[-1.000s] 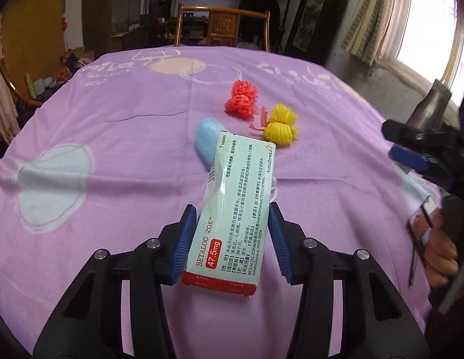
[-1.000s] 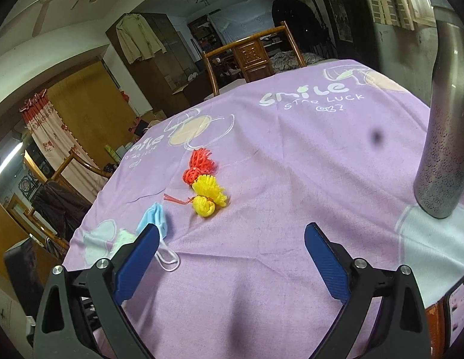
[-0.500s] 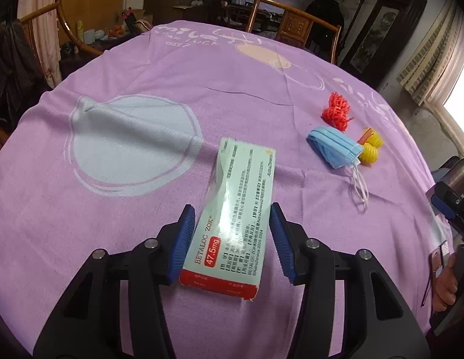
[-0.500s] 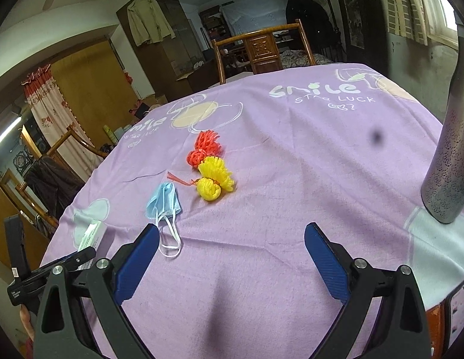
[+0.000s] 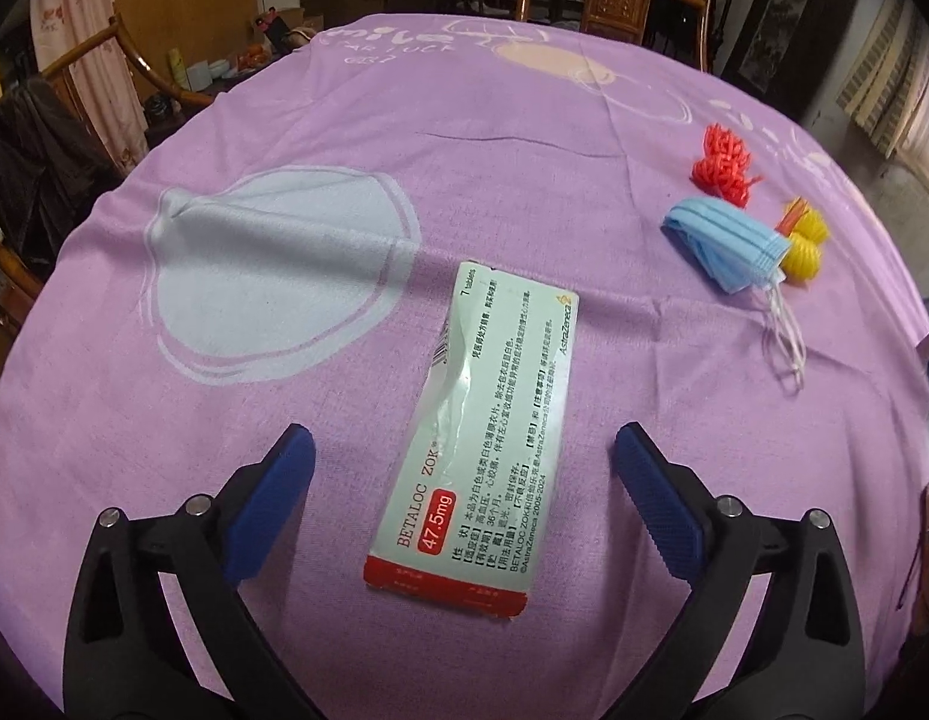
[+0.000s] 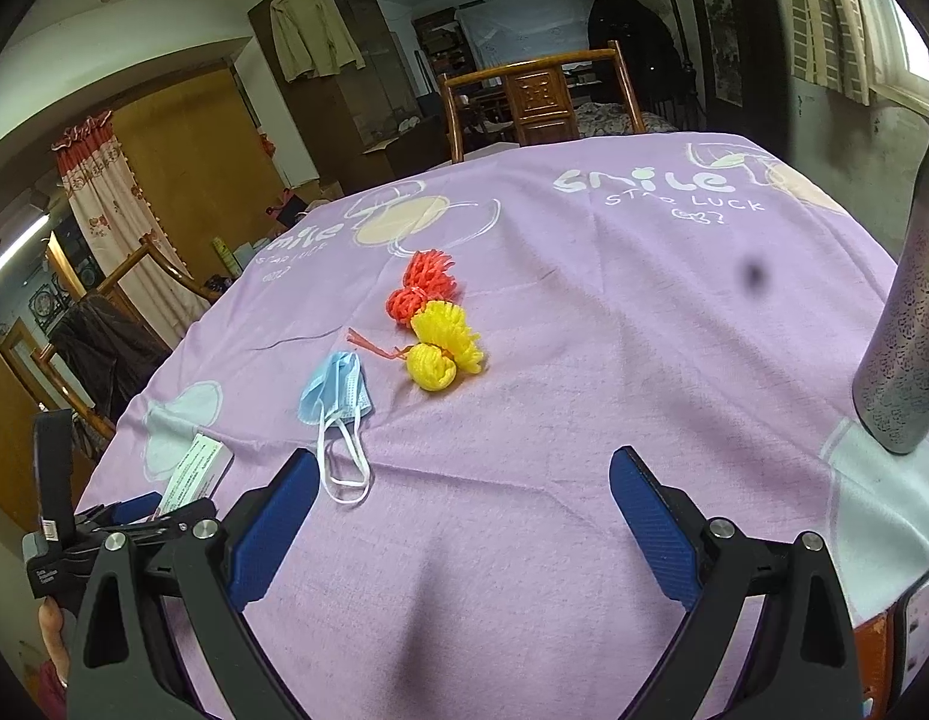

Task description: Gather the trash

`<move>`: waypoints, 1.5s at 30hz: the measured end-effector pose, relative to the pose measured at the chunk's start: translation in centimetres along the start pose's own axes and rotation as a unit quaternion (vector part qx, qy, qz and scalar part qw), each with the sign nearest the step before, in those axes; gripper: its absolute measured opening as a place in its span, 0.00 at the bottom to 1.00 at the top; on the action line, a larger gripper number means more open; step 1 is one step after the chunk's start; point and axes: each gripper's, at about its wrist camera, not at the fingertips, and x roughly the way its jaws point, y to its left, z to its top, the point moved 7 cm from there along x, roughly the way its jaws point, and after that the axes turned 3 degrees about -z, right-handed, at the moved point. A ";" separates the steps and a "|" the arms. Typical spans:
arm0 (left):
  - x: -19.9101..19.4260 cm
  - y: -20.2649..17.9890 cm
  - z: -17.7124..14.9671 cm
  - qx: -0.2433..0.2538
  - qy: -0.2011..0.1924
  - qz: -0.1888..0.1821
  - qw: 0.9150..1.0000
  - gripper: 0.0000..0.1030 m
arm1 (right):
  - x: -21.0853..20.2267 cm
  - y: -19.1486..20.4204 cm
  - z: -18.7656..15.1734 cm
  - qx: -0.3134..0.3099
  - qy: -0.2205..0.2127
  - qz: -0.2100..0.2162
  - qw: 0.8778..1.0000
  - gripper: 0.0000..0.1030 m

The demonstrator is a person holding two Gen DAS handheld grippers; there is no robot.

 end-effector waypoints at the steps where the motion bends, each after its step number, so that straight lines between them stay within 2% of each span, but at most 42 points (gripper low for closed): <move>1: 0.1 -0.1 0.0 0.005 0.003 0.007 1.000 0.94 | 0.0 0.2 0.0 -0.001 0.000 0.006 1.000 0.93; 3: 0.3 -0.3 -0.1 0.015 0.007 0.019 1.000 0.94 | 0.1 0.9 -0.1 0.001 0.003 0.033 0.999 0.93; 6: 0.3 -0.2 -0.2 0.013 0.007 0.017 1.000 0.94 | 0.9 2.4 -0.2 0.004 0.018 0.063 0.998 0.93; 10: 0.3 -0.2 -0.2 0.013 0.007 0.017 1.000 0.94 | 2.5 5.5 0.4 -0.030 0.027 0.059 0.997 0.92; 15: 0.2 -0.2 -0.2 0.012 0.006 0.015 1.000 0.94 | 6.0 9.9 1.8 -0.040 0.064 0.096 0.993 0.78; 17: 0.1 -0.1 -0.2 0.009 0.005 0.012 1.000 0.94 | 7.7 10.9 2.5 -0.037 0.071 0.095 0.992 0.71; 22: -0.3 0.2 0.0 -0.007 -0.005 -0.006 1.000 0.93 | 10.5 10.9 2.2 -0.041 0.070 0.060 0.995 0.68; 24: -0.4 0.3 0.1 -0.012 -0.007 -0.011 1.000 0.92 | 11.5 10.6 1.7 -0.047 0.088 0.058 0.993 0.49; 25: -0.5 0.3 0.2 -0.013 -0.010 -0.010 1.000 0.88 | 11.7 10.5 1.6 -0.049 0.091 0.058 0.993 0.16; 26: -0.7 0.4 0.2 -0.014 -0.014 -0.013 1.000 0.81 | 11.3 10.4 1.7 -0.044 0.091 0.073 0.992 0.05; 27: -0.8 0.4 0.3 -0.014 -0.018 -0.020 1.000 0.77 | 10.8 10.4 1.9 -0.038 0.081 0.083 0.993 0.05; 28: -1.1 0.3 0.4 -0.015 -0.023 -0.032 0.999 0.65 | 9.5 10.6 2.5 -0.037 0.063 0.094 0.993 0.05; 29: -1.3 0.1 0.4 -0.014 -0.026 -0.050 0.998 0.48 | 8.1 10.9 2.9 -0.042 0.046 0.103 0.993 0.05; 32: -1.8 -0.3 0.4 -0.015 -0.031 -0.086 0.996 0.47 | 4.9 11.5 3.6 -0.043 0.012 0.124 0.991 0.05; 36: -3.0 -1.0 0.5 -0.003 -0.057 -0.096 0.994 0.47 | 1.9 11.7 3.0 -0.030 -0.001 0.151 0.988 0.05; 41: -4.4 -1.3 0.6 0.009 -0.088 -0.090 0.992 0.47 | 0.5 11.6 2.0 -0.032 -0.002 0.153 0.988 0.05; 45: -4.2 -1.1 0.8 0.007 -0.087 -0.075 0.993 0.47 | 0.1 11.8 1.4 -0.035 0.003 0.150 0.988 0.05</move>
